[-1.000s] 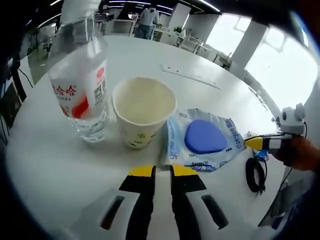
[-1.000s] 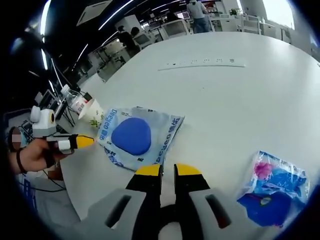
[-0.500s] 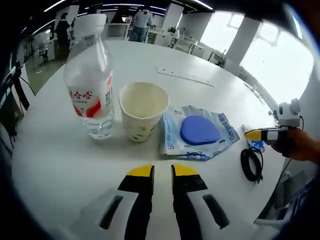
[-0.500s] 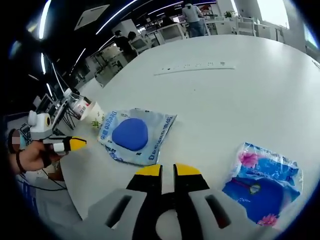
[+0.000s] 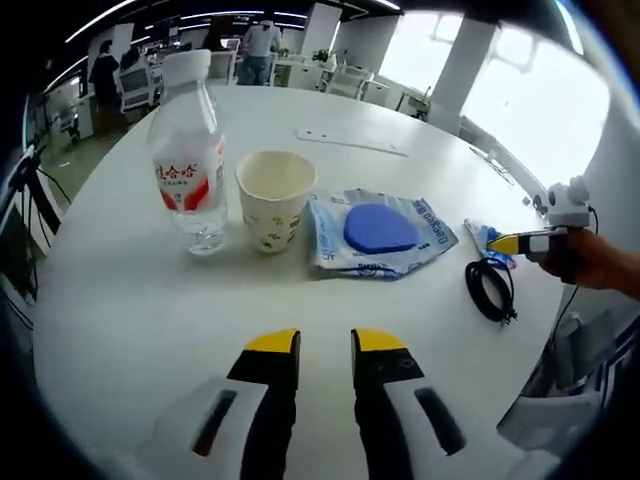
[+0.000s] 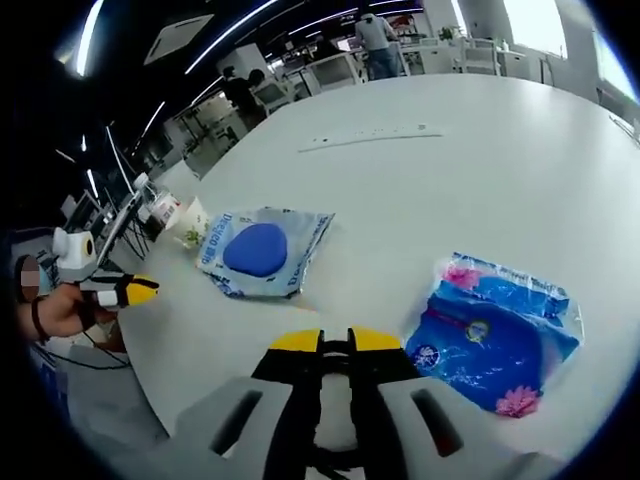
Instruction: Arrange the tabletop items into an orderly group along one side of the table until the central work area is clear of visible clutter.
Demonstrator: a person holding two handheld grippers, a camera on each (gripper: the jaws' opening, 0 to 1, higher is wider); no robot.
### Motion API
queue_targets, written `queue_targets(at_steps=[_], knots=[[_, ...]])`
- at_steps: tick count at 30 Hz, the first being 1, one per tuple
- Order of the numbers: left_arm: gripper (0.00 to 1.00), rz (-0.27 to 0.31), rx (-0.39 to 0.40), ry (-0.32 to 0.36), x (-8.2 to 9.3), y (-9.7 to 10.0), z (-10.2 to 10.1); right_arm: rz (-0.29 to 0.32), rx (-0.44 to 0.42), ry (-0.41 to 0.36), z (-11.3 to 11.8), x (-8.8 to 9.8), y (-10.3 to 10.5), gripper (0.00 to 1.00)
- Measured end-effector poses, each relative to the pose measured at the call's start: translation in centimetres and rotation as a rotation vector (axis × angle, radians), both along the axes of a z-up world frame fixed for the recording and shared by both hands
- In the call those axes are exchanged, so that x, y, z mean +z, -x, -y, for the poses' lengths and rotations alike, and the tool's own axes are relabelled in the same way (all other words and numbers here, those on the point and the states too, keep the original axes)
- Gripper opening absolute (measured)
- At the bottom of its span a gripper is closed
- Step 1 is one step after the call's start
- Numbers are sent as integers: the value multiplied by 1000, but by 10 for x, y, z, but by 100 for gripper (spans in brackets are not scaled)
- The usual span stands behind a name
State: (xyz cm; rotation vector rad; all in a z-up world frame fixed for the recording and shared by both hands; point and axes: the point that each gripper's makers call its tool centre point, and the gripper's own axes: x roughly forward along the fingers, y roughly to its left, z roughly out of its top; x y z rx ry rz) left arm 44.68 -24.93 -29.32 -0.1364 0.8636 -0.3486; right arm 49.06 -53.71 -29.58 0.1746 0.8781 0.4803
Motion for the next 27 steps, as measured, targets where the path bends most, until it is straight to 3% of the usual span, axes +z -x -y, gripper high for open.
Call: queue_targets(at_steps=[12,27], knots=[[23,19,-20,-4,8,21,-7,18,-34,27,31,6,23,7],[26,49,-5,11,18,32,-19,22,-153,24,74,7,48,8]])
